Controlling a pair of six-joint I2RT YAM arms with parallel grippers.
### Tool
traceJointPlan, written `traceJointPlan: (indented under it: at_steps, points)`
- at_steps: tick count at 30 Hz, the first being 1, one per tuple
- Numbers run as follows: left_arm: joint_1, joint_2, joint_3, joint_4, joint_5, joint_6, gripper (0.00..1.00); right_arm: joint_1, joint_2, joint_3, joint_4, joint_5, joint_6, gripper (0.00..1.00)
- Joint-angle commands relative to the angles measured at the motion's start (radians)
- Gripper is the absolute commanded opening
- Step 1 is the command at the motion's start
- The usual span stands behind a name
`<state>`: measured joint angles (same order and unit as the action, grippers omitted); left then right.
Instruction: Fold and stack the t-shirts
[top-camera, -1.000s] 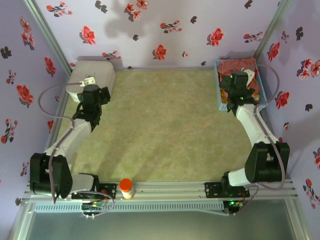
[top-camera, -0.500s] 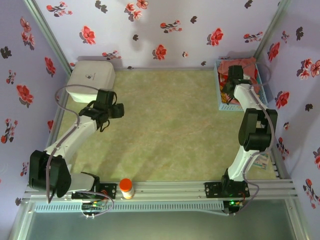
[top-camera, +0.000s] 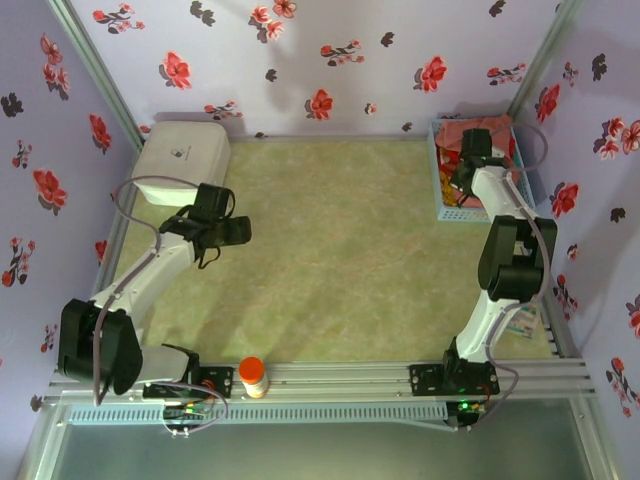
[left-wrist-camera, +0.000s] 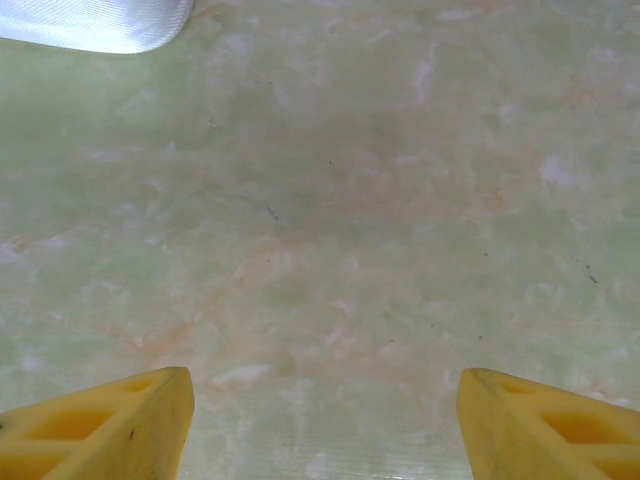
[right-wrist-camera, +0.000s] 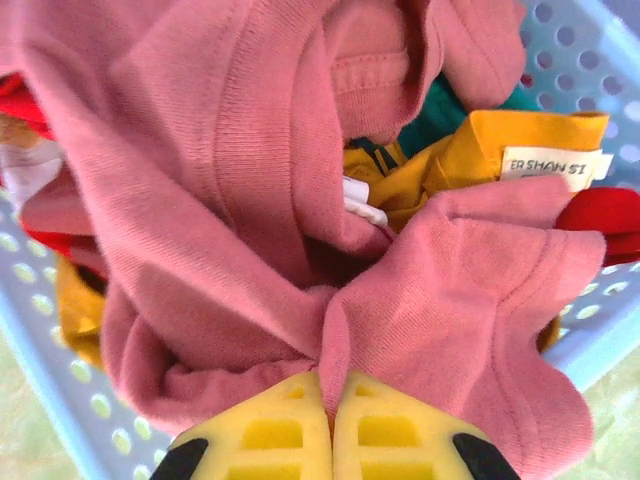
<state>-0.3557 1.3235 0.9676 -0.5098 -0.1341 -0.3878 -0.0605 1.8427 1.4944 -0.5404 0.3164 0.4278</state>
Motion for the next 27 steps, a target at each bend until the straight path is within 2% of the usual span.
traceJointPlan:
  at_steps: [1,7,10,13,17,21,27]
  points:
    - [-0.007,-0.004,0.044,-0.012,0.052,-0.018,0.70,0.033,-0.147,-0.010,0.036,0.006,-0.078,0.00]
    - [-0.003,0.008,0.101,-0.026,0.101,-0.013,0.71,0.144,-0.313,-0.016,0.047,0.084,-0.193,0.00]
    - [0.005,0.008,0.125,-0.035,0.129,-0.017,0.73,0.213,-0.380,-0.005,0.025,0.027,-0.245,0.00]
    - [0.021,-0.001,0.139,-0.044,0.149,-0.025,0.76,0.306,-0.426,0.008,-0.009,-0.088,-0.302,0.00]
    - [0.045,-0.013,0.152,-0.056,0.173,-0.033,0.77,0.486,-0.442,0.041,-0.096,-0.150,-0.367,0.00]
    - [0.063,-0.018,0.154,-0.066,0.177,-0.037,0.78,0.643,-0.433,0.012,-0.085,-0.224,-0.323,0.00]
    - [0.095,-0.011,0.166,-0.103,0.179,-0.036,0.77,0.825,-0.321,-0.041,0.077,-0.343,-0.169,0.00]
